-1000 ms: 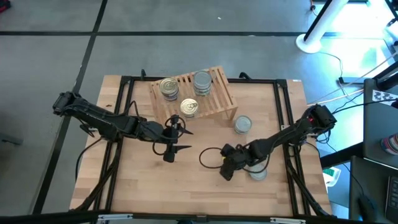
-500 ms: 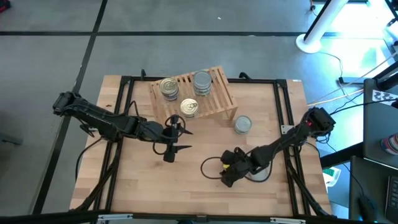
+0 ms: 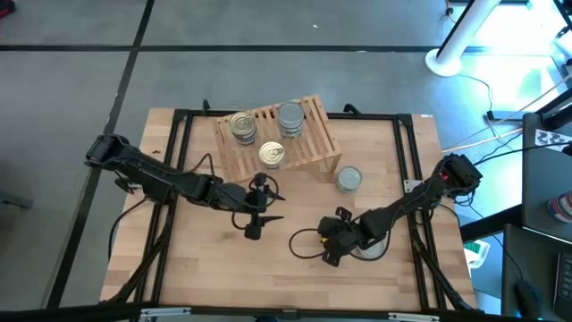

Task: Stack canned seafood by type on shelf
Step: Stack the blue tuna can on top of the blue tuna can on the shelf

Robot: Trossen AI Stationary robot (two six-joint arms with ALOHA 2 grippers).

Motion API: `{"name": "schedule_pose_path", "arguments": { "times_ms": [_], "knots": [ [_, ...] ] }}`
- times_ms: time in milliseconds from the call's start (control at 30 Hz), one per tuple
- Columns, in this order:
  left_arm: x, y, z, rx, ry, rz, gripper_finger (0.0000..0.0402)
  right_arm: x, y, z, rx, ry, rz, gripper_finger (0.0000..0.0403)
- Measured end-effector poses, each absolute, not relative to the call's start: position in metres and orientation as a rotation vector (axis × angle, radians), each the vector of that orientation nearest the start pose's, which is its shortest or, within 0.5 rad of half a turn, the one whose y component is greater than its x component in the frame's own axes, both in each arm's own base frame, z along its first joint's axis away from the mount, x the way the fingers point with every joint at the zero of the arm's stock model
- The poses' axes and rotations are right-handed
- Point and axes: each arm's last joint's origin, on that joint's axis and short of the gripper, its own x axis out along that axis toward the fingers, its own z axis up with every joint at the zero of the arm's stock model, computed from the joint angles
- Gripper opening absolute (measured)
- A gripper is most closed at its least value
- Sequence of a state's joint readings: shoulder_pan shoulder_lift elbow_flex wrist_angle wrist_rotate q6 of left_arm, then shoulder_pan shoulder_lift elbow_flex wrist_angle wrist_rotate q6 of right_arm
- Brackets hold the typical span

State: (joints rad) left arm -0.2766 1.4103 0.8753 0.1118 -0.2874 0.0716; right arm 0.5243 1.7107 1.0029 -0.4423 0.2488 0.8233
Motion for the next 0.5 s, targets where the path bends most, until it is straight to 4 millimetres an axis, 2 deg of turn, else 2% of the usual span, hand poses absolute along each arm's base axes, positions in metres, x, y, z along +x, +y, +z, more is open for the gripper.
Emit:
{"name": "schedule_pose_path", "arguments": {
  "times_ms": [233,500],
  "knots": [
    [0.309,-0.086,0.236,0.189,0.402,-0.022,0.0237,0.280,0.154,0.163,0.280,1.087,-0.198,0.0108],
    [0.318,-0.089,0.223,0.190,0.404,-0.023,0.0237,0.279,0.153,0.163,0.274,1.103,-0.200,0.0081]
  ]
}}
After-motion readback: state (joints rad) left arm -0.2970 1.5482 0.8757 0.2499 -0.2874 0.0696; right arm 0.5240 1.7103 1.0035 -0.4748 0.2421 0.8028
